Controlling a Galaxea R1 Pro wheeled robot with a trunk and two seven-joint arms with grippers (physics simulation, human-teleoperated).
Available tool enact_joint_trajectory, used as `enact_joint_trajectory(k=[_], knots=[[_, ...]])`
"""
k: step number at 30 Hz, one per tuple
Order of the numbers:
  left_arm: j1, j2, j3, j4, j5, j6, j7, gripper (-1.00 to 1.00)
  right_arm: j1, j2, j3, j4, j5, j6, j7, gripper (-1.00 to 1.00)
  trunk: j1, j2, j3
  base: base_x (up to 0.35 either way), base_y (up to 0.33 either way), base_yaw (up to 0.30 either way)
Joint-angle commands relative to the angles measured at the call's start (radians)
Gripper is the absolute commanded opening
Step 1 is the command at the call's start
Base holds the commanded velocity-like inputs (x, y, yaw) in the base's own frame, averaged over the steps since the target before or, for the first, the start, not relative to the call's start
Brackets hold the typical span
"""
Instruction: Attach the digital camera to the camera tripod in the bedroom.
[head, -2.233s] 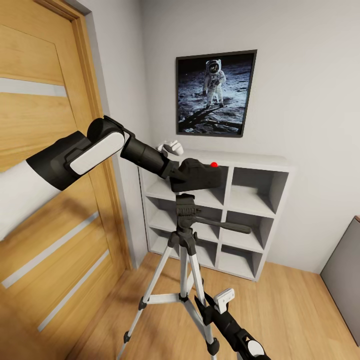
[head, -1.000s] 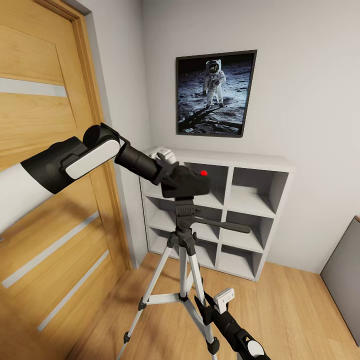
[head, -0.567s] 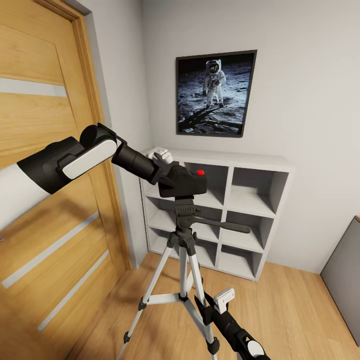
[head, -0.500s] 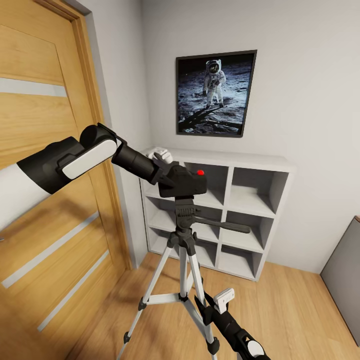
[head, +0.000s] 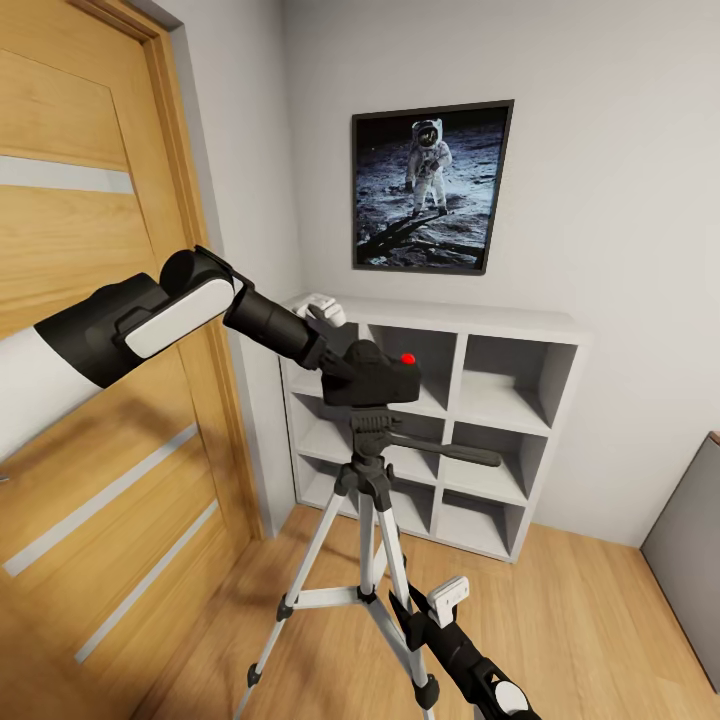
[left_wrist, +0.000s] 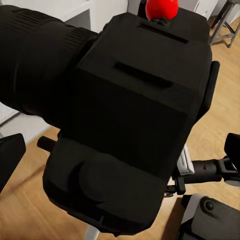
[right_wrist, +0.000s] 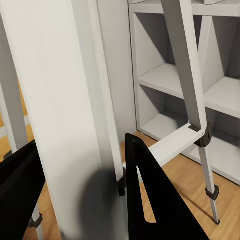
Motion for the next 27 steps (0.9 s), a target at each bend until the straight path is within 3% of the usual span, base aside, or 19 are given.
enact_joint_trajectory(k=[1,21,27], knots=[[-0.002,0.001,-0.002,0.000,-0.004,0.000,-0.007,1.00,-0.001,0.000,0.001,0.002,-0.017,0.007,-0.005,-1.00,0.001,-0.002,-0.003,0.000,0.000,0.000],[-0.002,0.014,-0.002,-0.002,-0.005,0.000,-0.008,1.00,-0.001,0.000,0.001,0.002,-0.017,0.007,-0.005,-1.00,0.001,-0.002,-0.003,0.000,0.000,0.000],[-0.002,0.063,0.000,-0.008,-0.005,0.000,-0.011,1.00,-0.001,0.000,0.001,0.003,-0.017,0.007,-0.005,-1.00,0.001,-0.002,-0.003,0.000,0.000,0.000]])
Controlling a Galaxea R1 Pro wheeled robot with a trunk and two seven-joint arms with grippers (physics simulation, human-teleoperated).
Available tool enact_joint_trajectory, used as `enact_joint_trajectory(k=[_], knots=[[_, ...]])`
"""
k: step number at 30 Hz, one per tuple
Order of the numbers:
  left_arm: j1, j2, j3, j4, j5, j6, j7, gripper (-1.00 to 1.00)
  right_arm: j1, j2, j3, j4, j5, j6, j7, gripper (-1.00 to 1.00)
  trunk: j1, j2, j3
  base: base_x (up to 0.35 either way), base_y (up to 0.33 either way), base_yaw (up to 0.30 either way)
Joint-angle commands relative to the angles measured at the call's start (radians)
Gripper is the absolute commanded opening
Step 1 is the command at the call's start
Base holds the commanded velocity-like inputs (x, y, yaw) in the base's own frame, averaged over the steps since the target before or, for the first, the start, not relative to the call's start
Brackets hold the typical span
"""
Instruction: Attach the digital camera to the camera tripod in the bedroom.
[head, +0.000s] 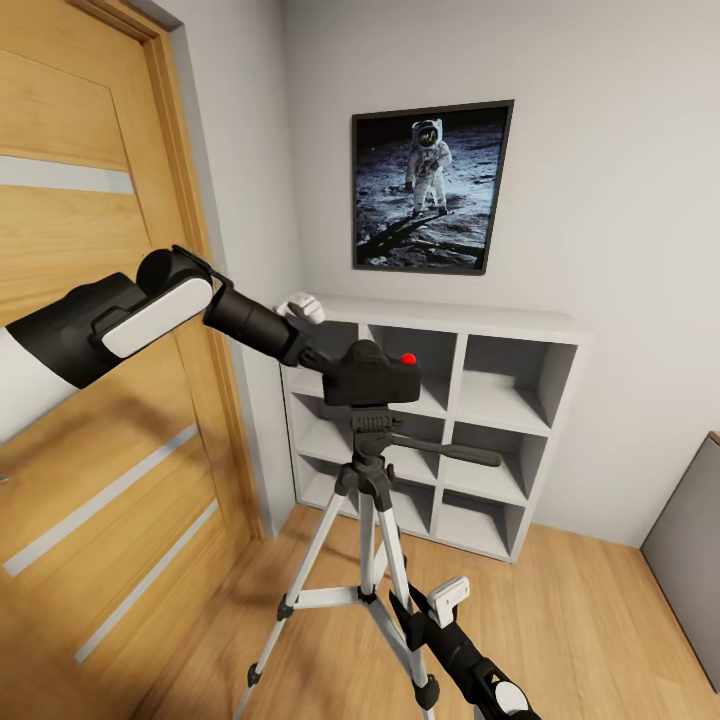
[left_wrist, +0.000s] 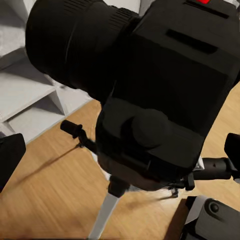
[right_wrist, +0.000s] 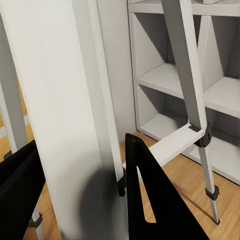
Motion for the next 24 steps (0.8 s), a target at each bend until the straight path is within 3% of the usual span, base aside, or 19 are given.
enact_joint_trajectory(k=[1,6,7,9,11,19,23,24], knots=[[-0.002,0.005,-0.002,-0.001,-0.004,0.000,-0.007,1.00,-0.001,0.000,0.000,0.001,-0.015,0.007,-0.002,-1.00,0.001,-0.002,-0.003,0.000,0.000,0.000],[-0.002,0.034,0.001,-0.004,-0.002,0.000,-0.013,1.00,-0.001,0.000,0.000,0.001,-0.015,0.007,-0.002,-1.00,0.001,-0.002,-0.003,0.000,0.000,0.000],[-0.002,0.048,0.003,-0.007,-0.002,0.000,-0.035,1.00,-0.001,0.000,0.000,0.001,-0.015,0.007,-0.002,-1.00,0.001,-0.002,-0.003,0.000,0.000,0.000],[-0.002,0.092,0.015,-0.015,-0.003,0.000,-0.155,1.00,-0.001,0.000,-0.001,0.002,-0.015,0.007,-0.002,-1.00,0.001,-0.002,-0.003,0.000,0.000,0.000],[-0.002,0.122,0.028,-0.016,-0.003,0.000,-0.185,1.00,-0.001,0.000,-0.001,0.003,-0.015,0.007,-0.002,-1.00,0.001,-0.002,-0.003,0.000,0.000,0.000],[-0.002,0.215,0.055,-0.016,-0.003,0.000,-0.205,1.00,-0.001,0.000,-0.001,0.003,-0.015,0.007,-0.002,-1.00,0.001,-0.002,-0.003,0.000,0.000,0.000],[-0.002,0.242,0.075,-0.016,-0.004,0.000,-0.206,1.00,-0.001,0.000,-0.001,0.003,-0.015,0.007,-0.002,-1.00,0.001,-0.002,-0.003,0.000,0.000,0.000],[-0.002,0.249,0.083,-0.015,-0.004,0.000,-0.206,1.00,-0.001,0.000,-0.001,0.003,-0.015,0.007,-0.002,1.00,0.001,-0.002,-0.003,0.000,0.000,0.000]])
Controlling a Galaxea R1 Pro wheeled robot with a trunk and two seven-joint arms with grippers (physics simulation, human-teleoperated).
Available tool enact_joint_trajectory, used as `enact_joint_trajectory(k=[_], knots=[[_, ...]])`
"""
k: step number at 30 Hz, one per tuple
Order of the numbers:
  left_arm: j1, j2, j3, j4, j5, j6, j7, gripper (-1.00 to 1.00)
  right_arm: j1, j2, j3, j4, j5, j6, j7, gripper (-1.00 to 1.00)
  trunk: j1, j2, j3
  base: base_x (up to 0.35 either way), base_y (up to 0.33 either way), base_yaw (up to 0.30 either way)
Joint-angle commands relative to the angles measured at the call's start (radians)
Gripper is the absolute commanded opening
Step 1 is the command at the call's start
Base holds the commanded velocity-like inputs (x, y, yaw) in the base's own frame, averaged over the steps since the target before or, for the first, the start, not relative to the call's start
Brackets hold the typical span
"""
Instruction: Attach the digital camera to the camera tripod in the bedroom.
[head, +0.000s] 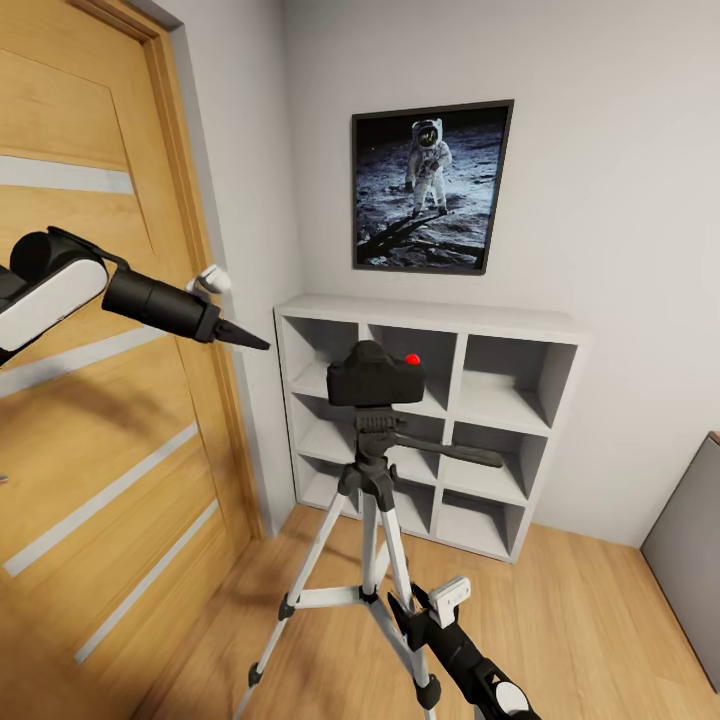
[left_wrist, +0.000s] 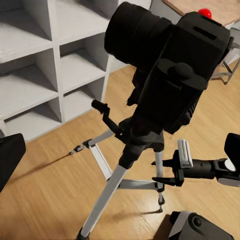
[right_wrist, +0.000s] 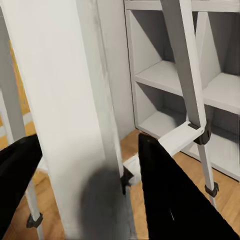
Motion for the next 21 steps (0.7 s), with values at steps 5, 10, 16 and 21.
enact_joint_trajectory(k=[5,10,16,21], knots=[[-0.002,0.013,0.009,0.001,0.000,0.002,-0.004,1.00,-0.001,0.000,0.000,0.001,-0.004,-0.002,0.004,1.00,0.001,-0.002,-0.002,0.000,0.000,0.000],[-0.001,0.016,0.010,0.003,0.000,0.002,-0.004,1.00,-0.001,-0.001,0.000,0.001,-0.004,-0.002,0.004,1.00,0.001,-0.002,-0.002,0.000,0.000,0.000],[-0.001,0.017,0.010,0.005,0.000,0.002,-0.003,1.00,-0.001,-0.001,0.001,0.001,-0.004,-0.002,0.004,1.00,0.001,-0.002,-0.002,0.000,0.000,0.000],[-0.001,0.019,0.008,0.006,0.000,0.002,-0.001,1.00,0.000,-0.004,0.003,0.001,-0.004,-0.009,0.006,1.00,0.001,-0.002,-0.002,0.000,0.000,0.000]])
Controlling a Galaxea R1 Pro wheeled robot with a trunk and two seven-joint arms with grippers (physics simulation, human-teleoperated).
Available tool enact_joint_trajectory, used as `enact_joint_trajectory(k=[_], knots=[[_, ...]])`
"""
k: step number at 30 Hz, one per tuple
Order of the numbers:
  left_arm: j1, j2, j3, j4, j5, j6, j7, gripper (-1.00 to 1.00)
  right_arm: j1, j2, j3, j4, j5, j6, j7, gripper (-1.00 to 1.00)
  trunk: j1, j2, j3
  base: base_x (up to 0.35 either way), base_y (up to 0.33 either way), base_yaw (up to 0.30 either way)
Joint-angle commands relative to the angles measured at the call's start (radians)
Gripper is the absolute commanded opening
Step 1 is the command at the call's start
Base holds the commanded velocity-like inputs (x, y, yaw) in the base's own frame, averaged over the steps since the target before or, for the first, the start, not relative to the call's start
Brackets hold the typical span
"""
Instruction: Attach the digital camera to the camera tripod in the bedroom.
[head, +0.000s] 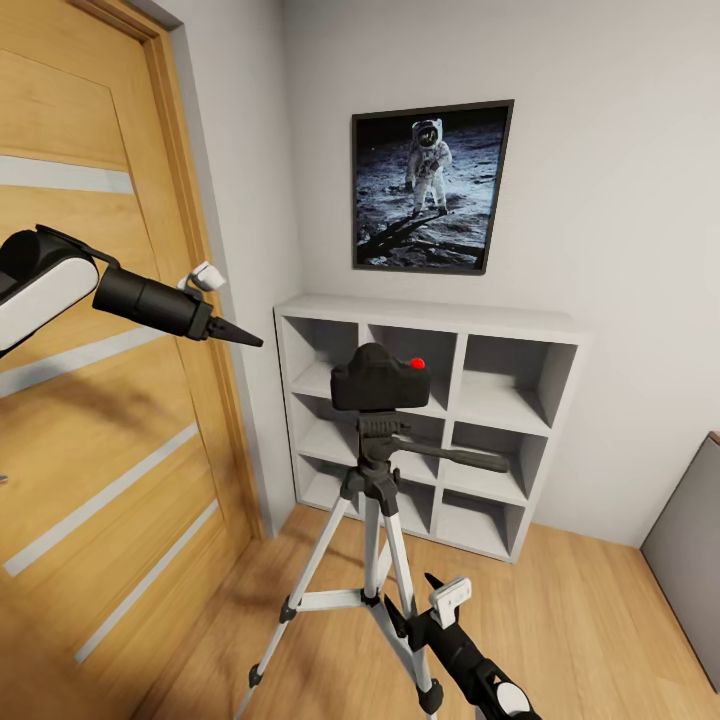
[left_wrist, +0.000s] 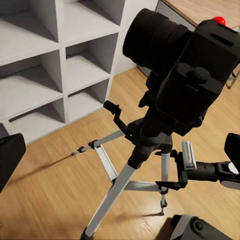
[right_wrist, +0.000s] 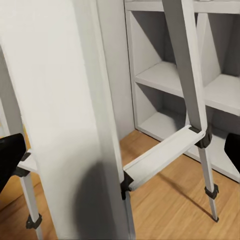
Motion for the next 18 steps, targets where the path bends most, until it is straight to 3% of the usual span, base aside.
enact_joint_trajectory(k=[1,10,18], knots=[[-0.002,0.001,-0.003,0.000,0.000,0.002,-0.003,1.00,-0.001,0.000,0.000,0.001,-0.004,-0.003,0.005,1.00,0.001,-0.002,-0.002,0.000,0.000,0.000],[-0.001,0.001,-0.004,0.000,0.000,0.002,0.002,1.00,0.001,-0.009,0.000,0.018,-0.004,-0.036,0.010,1.00,0.001,-0.002,-0.002,-0.018,0.000,0.000],[0.002,0.001,-0.012,0.002,0.000,0.002,0.002,1.00,0.002,-0.010,-0.001,0.054,-0.004,-0.085,0.011,1.00,0.001,-0.002,-0.002,-0.267,0.000,0.000]])
